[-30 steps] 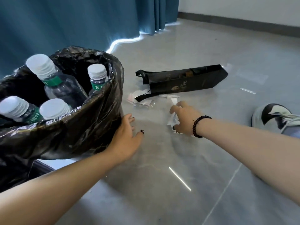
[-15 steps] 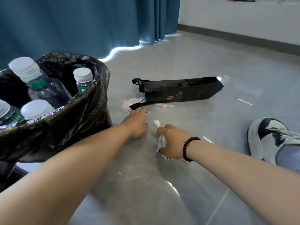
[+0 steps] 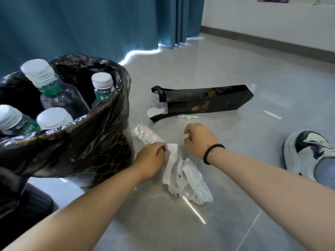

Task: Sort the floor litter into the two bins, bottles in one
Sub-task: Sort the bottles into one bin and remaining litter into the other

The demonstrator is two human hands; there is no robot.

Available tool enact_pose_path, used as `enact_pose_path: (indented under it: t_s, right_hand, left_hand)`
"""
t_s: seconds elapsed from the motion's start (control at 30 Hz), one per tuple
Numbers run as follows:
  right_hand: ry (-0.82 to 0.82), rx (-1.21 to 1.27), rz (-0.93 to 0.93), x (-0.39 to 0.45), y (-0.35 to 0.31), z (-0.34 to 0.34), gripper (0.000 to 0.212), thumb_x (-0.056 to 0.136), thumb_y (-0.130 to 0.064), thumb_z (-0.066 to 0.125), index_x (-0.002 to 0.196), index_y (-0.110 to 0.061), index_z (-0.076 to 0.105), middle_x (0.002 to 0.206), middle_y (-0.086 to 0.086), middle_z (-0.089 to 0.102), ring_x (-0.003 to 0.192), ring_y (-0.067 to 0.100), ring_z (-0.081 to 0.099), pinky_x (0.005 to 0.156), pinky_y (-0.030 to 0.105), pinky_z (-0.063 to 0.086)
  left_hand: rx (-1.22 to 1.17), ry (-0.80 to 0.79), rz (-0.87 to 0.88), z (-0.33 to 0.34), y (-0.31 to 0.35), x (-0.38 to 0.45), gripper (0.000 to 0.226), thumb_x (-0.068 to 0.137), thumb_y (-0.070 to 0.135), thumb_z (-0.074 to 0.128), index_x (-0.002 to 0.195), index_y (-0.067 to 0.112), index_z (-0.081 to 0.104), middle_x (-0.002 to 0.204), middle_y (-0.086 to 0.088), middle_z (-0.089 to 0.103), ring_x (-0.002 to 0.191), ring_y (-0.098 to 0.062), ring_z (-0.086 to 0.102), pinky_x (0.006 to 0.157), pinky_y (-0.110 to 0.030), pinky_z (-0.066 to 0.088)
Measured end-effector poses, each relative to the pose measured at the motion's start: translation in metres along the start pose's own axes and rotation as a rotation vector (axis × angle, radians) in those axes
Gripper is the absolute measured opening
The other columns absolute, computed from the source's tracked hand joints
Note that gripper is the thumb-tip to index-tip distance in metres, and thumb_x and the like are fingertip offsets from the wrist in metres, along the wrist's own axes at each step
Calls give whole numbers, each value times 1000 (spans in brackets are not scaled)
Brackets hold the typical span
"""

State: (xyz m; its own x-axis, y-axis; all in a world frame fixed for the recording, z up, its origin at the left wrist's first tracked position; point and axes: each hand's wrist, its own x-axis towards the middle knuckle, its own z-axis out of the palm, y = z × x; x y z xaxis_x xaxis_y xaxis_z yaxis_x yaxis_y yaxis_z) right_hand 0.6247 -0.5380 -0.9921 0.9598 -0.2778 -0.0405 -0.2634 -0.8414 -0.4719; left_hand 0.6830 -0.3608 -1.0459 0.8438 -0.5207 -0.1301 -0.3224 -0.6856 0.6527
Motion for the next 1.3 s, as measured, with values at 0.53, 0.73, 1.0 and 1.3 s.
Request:
enact_pose_path:
  t_s: [0.53,0.73,1.0,1.3]
  right_hand:
    - [-131,-77,139,82,12,16,77,82,-44,66,146,-26,28,152,6,28,139,28,27,113,39,27]
    - [-135,-225,-46,39,24,-4,33,86,-34,59,116,-21,55,95,-3,66,95,21,60,84,32,51]
    - [-158,24,-107,58,20,13,66,85,-23,61,145,-28,33,154,6,24,141,24,20,114,34,19]
    - [-249,44,-312,34,-20,46,29,89,-14,50,111,-16,69,141,6,49,130,17,44,110,29,33]
  left_hand:
    - [-186,17,71,-28,-1,-90,21,97,32,42,106,31,60,96,11,69,82,-8,62,77,-31,52]
    - [-282,246,-11,-13,34,-42,14,95,21,47,92,29,58,94,8,64,89,-10,60,79,-31,52]
    - [-350,325,-79,-2,74,-23,13,91,20,53,102,27,51,104,10,55,94,-4,53,75,-15,39]
    - [-327,324,-132,-17,38,-40,25,90,12,54,107,27,43,120,4,52,112,-12,50,94,-25,42]
